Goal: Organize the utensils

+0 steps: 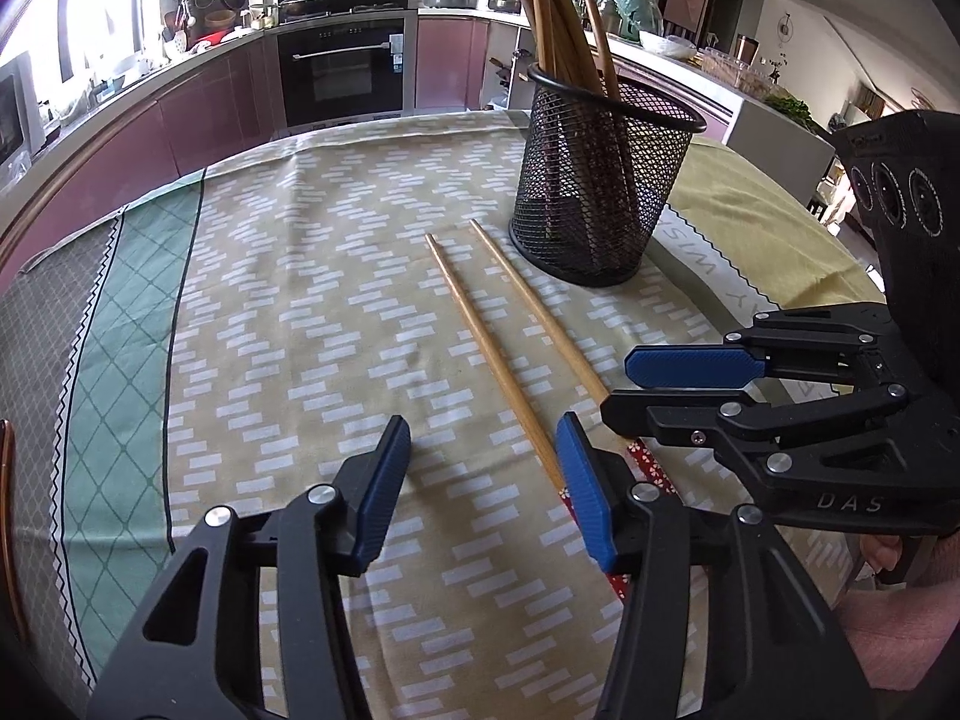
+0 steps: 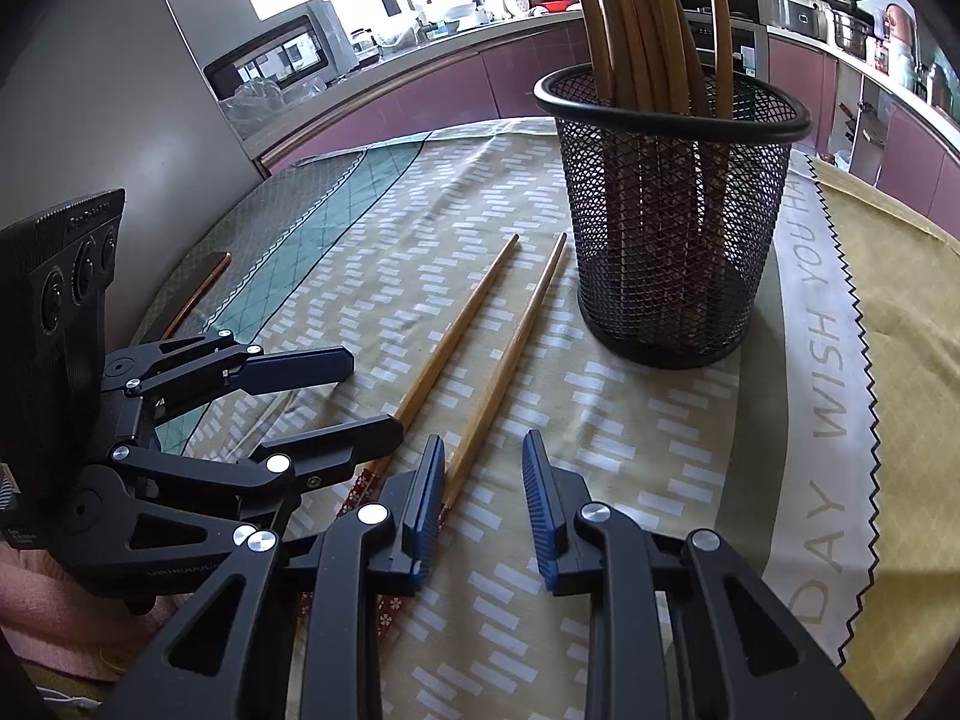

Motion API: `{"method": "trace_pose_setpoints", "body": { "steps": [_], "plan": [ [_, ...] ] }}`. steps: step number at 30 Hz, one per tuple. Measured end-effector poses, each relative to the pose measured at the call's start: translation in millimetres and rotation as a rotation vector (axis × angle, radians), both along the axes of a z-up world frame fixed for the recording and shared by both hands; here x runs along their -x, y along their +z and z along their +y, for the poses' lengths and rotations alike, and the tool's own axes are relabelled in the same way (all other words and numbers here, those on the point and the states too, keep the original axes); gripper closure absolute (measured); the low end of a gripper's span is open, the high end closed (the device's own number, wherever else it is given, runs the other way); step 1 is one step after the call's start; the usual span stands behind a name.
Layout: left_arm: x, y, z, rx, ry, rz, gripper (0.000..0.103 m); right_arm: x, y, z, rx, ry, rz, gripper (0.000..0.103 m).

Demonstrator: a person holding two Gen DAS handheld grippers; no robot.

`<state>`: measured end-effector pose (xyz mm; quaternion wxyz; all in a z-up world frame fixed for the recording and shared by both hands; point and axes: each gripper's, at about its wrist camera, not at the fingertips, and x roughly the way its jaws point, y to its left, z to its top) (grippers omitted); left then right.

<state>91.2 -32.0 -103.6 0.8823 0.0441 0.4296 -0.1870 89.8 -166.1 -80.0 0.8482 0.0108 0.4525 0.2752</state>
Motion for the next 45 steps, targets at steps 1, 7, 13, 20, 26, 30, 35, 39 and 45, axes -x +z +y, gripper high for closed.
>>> {"method": "trace_pose_setpoints", "body": {
  "steps": [1,7,13,20,26,30,35,39,45],
  "plan": [
    [-0.3,-0.2,0.0,-0.001,0.003,0.002,0.057,0.1,0.0,0.1,-0.001,0.0,0.001,0.079],
    [2.3,0.3,4.8,0.015,0.009,0.007,0.061,-0.6,0.0,-2.4,0.003,-0.001,0.006,0.08],
    [-0.7,0.1,3.5,0.007,0.004,0.003,0.062,-10.0,1.3,2.6,0.022,-0.003,-0.002,0.08],
    [-11.1,0.2,-3.1,-0.009,-0.007,0.002,0.066,-27.0,2.0,14.4,0.04,-0.003,-0.011,0.08],
    [-19.1,0.7,-5.8,-0.003,0.0,0.007,0.074,-40.2,0.7,20.6,0.04,-0.015,-0.012,0.085],
    [-25.6,0.0,-6.8,0.0,0.009,0.01,0.085,-44.0,-0.6,21.7,0.035,-0.026,-0.013,0.089],
    [-28.1,0.1,-8.0,0.02,0.027,0.017,0.091,-44.0,-1.6,17.2,0.007,-0.04,0.0,0.092],
    [-28.0,-0.8,-5.0,0.045,0.045,0.029,0.095,-42.2,-2.6,12.3,-0.023,-0.052,0.014,0.095],
    [-21.9,-0.4,-0.9,0.055,0.054,0.033,0.095,-36.0,-1.0,2.0,-0.059,-0.068,0.02,0.096]
  ]
}}
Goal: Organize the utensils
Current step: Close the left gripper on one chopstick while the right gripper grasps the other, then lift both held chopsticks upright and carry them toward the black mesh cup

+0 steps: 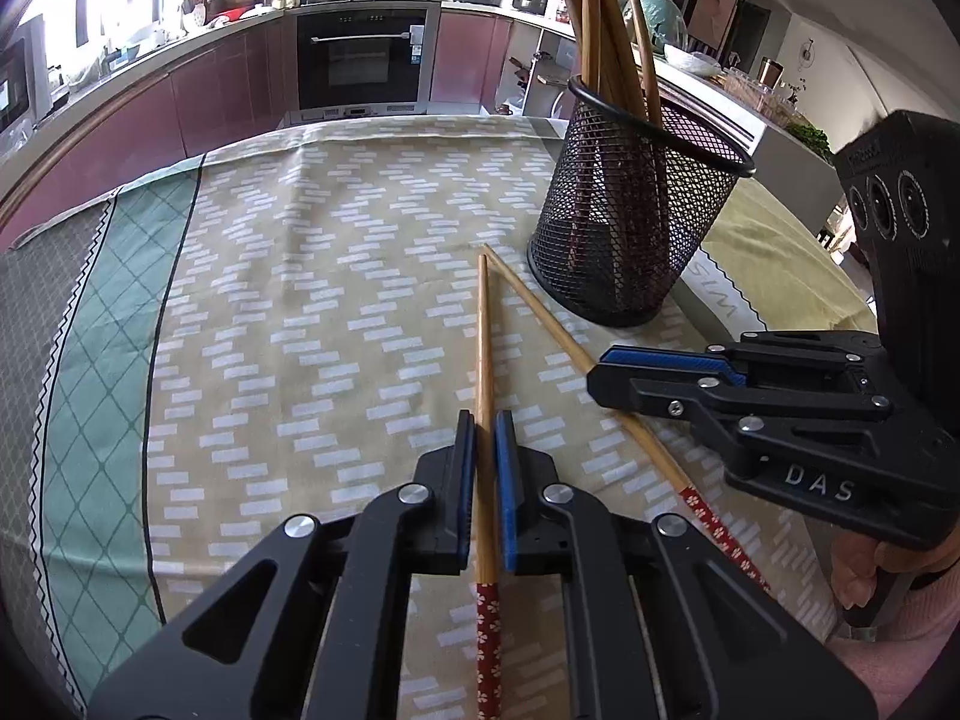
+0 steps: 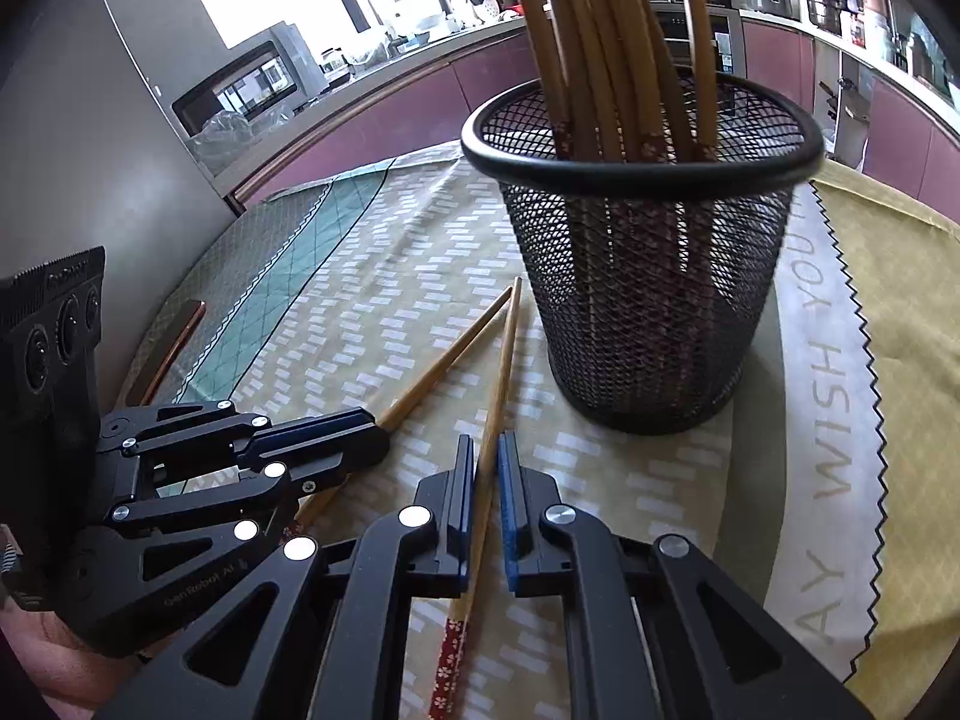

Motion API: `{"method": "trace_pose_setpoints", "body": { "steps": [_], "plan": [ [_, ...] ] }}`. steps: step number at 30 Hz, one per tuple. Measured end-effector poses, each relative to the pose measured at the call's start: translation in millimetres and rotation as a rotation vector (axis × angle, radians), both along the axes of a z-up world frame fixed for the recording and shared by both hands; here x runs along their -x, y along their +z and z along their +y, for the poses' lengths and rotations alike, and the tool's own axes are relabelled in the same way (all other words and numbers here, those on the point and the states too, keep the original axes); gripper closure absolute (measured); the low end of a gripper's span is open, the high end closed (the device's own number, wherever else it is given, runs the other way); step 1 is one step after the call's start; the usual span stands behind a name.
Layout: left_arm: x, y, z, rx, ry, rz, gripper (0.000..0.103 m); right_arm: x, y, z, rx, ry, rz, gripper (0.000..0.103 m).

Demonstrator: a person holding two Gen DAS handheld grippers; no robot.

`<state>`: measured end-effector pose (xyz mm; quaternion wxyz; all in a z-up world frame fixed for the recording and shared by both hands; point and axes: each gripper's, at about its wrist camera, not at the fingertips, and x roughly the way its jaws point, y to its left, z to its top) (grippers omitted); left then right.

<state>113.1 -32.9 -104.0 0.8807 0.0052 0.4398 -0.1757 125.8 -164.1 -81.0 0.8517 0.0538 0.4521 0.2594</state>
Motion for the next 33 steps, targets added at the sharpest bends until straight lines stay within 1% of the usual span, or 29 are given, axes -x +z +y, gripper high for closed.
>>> {"method": "trace_pose_setpoints", "body": {
  "steps": [2,5,8,11,15,16,17,18,19,21,24,25,27,28,33],
  "plan": [
    [2.4,0.2,1.7,0.001,0.0,0.002,0.095,4.0,2.5,-4.0,-0.016,0.006,-0.004,0.097],
    [6.8,0.4,1.0,-0.001,-0.01,0.004,0.095,10.9,5.3,-3.3,-0.034,0.045,-0.007,0.097],
    [11.2,1.0,-2.7,-0.001,-0.032,0.003,0.095,12.3,3.1,2.0,-0.011,0.07,0.0,0.097],
    [14.1,0.6,-6.5,-0.015,-0.045,0.002,0.095,9.6,0.3,4.0,0.01,0.06,0.01,0.096],
    [12.6,1.5,-8.4,-0.029,-0.054,-0.004,0.095,13.0,8.1,4.6,0.021,0.046,-0.027,0.095],
    [12.2,1.4,-9.2,-0.035,-0.06,-0.005,0.09,13.6,9.4,3.4,0.032,0.035,-0.036,0.094],
    [11.9,1.6,-10.4,-0.04,-0.069,-0.008,0.085,13.4,9.1,2.1,0.042,0.027,-0.037,0.09],
    [11.1,1.7,-12.1,-0.048,-0.074,-0.013,0.083,12.4,7.7,0.7,0.049,0.027,-0.035,0.082],
    [10.6,1.4,-14.1,-0.056,-0.078,-0.015,0.081,11.4,5.8,1.8,0.064,0.027,-0.031,0.083],
    [8.5,0.2,-18.0,-0.076,-0.091,-0.019,0.081,9.0,1.4,2.9,0.09,0.022,-0.026,0.083],
    [6.6,-0.1,-22.5,-0.093,-0.105,-0.025,0.081,8.4,-0.2,7.2,0.119,0.024,-0.049,0.083],
    [5.2,-0.3,-24.0,-0.098,-0.103,-0.028,0.082,8.2,-0.5,8.4,0.126,0.022,-0.055,0.087],
    [3.9,-0.3,-26.4,-0.105,-0.101,-0.034,0.089,7.5,-1.5,10.2,0.134,0.016,-0.064,0.094],
    [3.8,-0.3,-26.6,-0.104,-0.096,-0.035,0.094,6.7,-1.8,8.0,0.116,0.011,-0.057,0.095],
    [4.2,0.1,-24.5,-0.084,-0.071,-0.035,0.095,7.3,-0.4,-6.8,0.017,0.005,-0.035,0.097]
  ]
}}
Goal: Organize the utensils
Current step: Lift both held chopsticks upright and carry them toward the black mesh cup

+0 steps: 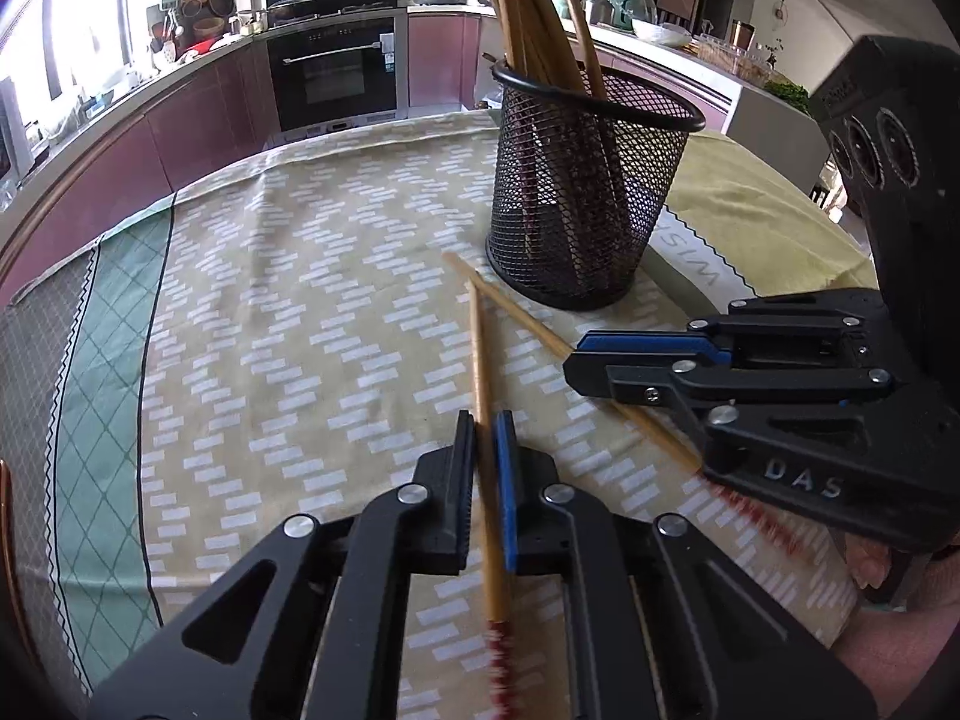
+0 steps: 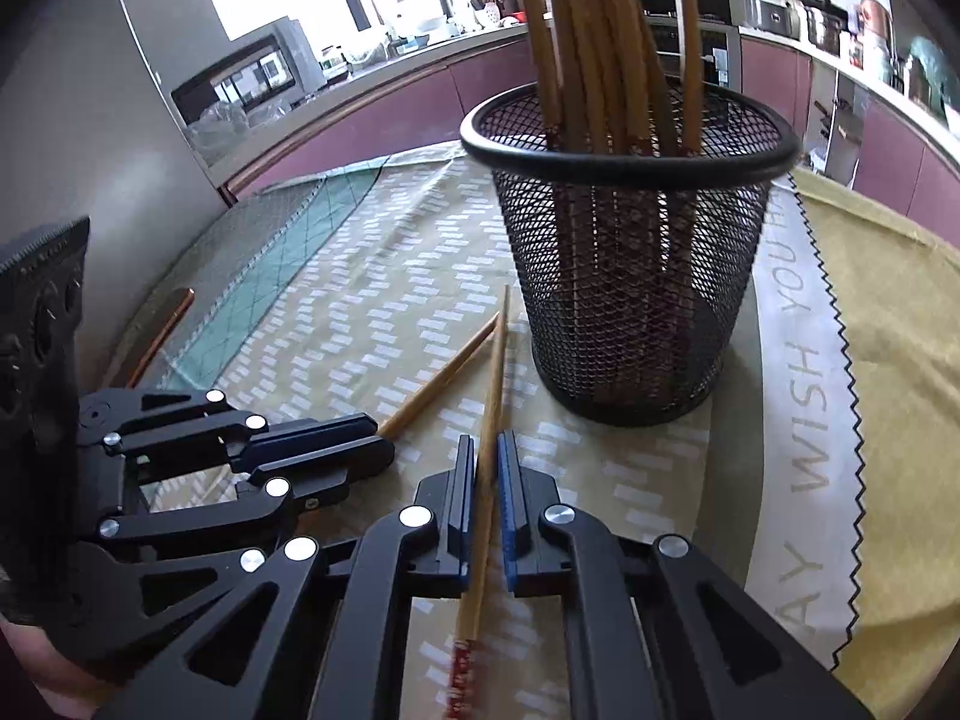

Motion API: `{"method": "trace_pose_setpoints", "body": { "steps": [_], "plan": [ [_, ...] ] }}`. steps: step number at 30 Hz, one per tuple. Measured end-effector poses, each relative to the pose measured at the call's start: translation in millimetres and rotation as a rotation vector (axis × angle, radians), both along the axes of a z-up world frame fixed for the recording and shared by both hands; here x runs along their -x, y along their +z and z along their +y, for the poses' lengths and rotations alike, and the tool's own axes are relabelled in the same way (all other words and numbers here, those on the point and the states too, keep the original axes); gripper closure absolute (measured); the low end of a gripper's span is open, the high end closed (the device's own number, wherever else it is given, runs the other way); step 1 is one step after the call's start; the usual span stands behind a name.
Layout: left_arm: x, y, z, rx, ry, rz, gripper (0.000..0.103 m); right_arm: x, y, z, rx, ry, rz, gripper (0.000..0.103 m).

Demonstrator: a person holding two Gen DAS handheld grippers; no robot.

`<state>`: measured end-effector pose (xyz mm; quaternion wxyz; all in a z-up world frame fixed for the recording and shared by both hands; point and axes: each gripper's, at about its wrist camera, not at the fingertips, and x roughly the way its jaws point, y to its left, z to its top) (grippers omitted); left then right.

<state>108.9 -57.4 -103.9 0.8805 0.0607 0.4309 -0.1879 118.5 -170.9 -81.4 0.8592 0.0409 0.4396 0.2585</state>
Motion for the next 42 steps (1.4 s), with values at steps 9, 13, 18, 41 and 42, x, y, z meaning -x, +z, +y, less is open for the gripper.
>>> {"method": "trace_pose_setpoints", "body": {
  "steps": [9,13,18,41,42],
  "plan": [
    [3.2,-1.2,2.3,0.027,-0.011,0.01,0.096,1.7,-2.3,3.8,0.006,0.058,0.041,0.097],
    [3.5,-1.2,1.7,0.029,-0.016,0.014,0.096,-0.2,-1.1,9.9,0.036,0.062,0.034,0.097],
    [2.8,-2.0,-1.6,0.014,-0.037,0.022,0.089,2.3,-0.7,12.2,0.043,0.058,0.02,0.097],
    [14.3,28.3,23.9,0.165,-0.002,-0.028,0.096,21.4,12.0,-14.2,-0.04,0.041,-0.02,0.097],
    [15.5,28.2,22.4,0.163,-0.012,-0.03,0.096,21.9,11.9,-12.0,-0.039,0.049,-0.023,0.097]
  ]
}}
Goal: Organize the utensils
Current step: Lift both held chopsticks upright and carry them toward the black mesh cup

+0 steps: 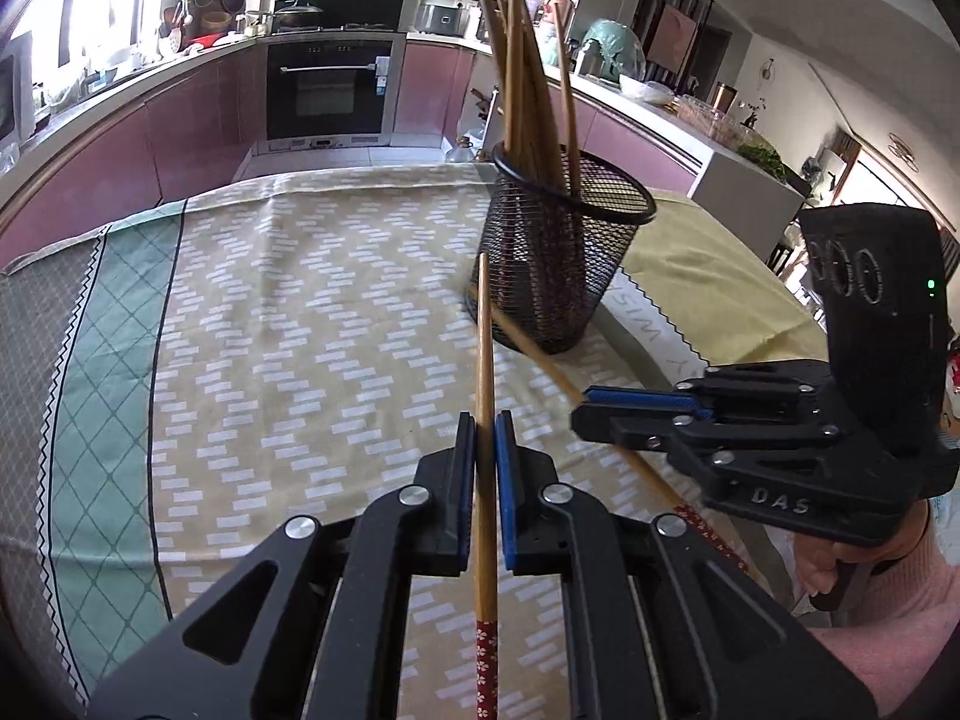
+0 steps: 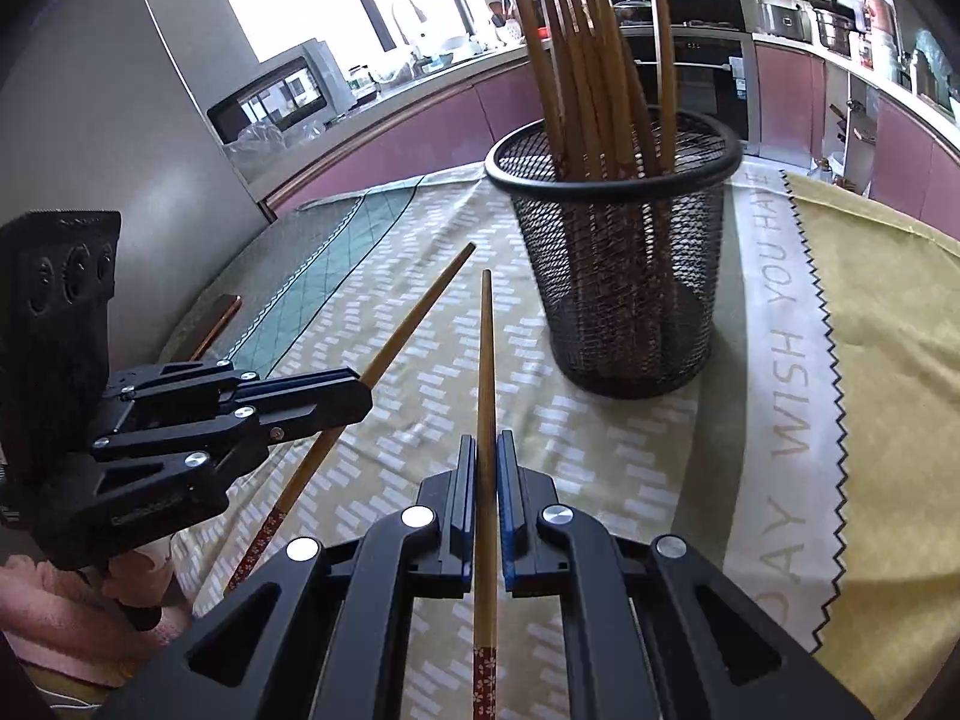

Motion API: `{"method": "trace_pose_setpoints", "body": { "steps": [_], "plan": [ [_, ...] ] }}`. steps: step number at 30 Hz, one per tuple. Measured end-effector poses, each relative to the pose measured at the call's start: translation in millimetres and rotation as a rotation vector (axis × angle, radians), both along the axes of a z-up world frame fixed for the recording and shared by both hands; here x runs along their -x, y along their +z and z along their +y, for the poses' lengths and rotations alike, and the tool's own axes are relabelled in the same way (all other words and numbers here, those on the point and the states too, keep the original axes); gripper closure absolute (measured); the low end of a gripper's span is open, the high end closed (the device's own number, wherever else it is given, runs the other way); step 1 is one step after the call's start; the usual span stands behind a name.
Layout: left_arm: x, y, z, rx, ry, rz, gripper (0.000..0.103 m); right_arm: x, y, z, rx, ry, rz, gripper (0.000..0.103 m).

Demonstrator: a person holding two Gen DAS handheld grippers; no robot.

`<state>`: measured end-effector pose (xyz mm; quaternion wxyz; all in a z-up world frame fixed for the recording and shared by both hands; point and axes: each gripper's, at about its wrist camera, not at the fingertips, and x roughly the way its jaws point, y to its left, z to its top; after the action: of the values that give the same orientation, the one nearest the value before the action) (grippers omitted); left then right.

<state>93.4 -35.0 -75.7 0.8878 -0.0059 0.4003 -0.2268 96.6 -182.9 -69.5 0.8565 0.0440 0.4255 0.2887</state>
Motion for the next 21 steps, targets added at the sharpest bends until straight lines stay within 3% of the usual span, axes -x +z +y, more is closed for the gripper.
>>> {"method": "trace_pose_setpoints", "body": {
  "steps": [12,21],
  "plan": [
    [3.2,-7.6,-7.9,-0.009,-0.033,0.031,0.095,4.6,7.1,-0.7,-0.065,0.034,-0.027,0.097],
    [2.2,-5.5,-9.0,-0.011,-0.028,0.029,0.096,4.5,6.2,-1.6,-0.05,0.008,-0.032,0.097]
  ]
}}
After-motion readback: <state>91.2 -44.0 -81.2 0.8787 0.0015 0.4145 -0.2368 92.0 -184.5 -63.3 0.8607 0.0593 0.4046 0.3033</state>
